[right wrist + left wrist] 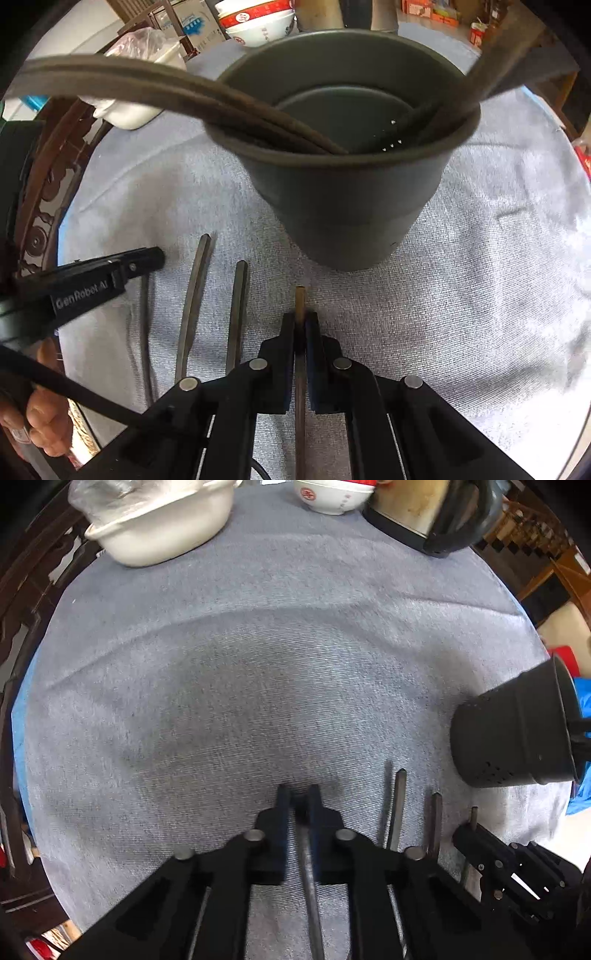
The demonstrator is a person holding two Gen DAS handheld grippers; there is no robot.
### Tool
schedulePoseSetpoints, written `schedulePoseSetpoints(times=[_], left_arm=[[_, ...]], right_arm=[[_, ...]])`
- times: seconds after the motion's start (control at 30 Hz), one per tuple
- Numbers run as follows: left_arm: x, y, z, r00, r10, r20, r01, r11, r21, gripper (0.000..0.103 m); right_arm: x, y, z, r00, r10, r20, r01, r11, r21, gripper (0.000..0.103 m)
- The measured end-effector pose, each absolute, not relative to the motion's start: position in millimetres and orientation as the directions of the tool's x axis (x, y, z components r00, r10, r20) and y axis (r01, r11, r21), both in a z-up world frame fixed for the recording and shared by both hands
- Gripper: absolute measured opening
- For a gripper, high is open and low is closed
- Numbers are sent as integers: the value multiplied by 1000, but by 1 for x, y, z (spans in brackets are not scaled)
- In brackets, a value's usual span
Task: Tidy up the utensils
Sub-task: 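Lift the chopsticks with both grippers and lower them into the holder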
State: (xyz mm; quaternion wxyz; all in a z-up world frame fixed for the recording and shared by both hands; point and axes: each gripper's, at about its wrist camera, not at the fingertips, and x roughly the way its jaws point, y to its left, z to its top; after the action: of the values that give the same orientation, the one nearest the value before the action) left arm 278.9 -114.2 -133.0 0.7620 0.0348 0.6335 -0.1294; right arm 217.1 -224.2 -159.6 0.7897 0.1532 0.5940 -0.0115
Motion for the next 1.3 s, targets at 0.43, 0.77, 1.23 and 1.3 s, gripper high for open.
schedulePoseSetpoints(times=[0.43,0.77,1.23,1.3], left_arm=[[218,-73,-38,390,-290,-874,237,949,-209,7],[181,-69,57,553,-390,-736,340,912,-228,6],[161,-80,129,637,-481,-602,412,873,-261,6],[159,-84,141,652,-491,-577,422,868,-261,6]], right_arm=[[183,-242,-97,525,254,-812,132,919,372,6],[139,-255,-21,708,257,-657,53,909,413,5],[103,-267,65,865,162,-475,45,918,394,6],[102,-269,75,880,138,-454,53,922,384,6]])
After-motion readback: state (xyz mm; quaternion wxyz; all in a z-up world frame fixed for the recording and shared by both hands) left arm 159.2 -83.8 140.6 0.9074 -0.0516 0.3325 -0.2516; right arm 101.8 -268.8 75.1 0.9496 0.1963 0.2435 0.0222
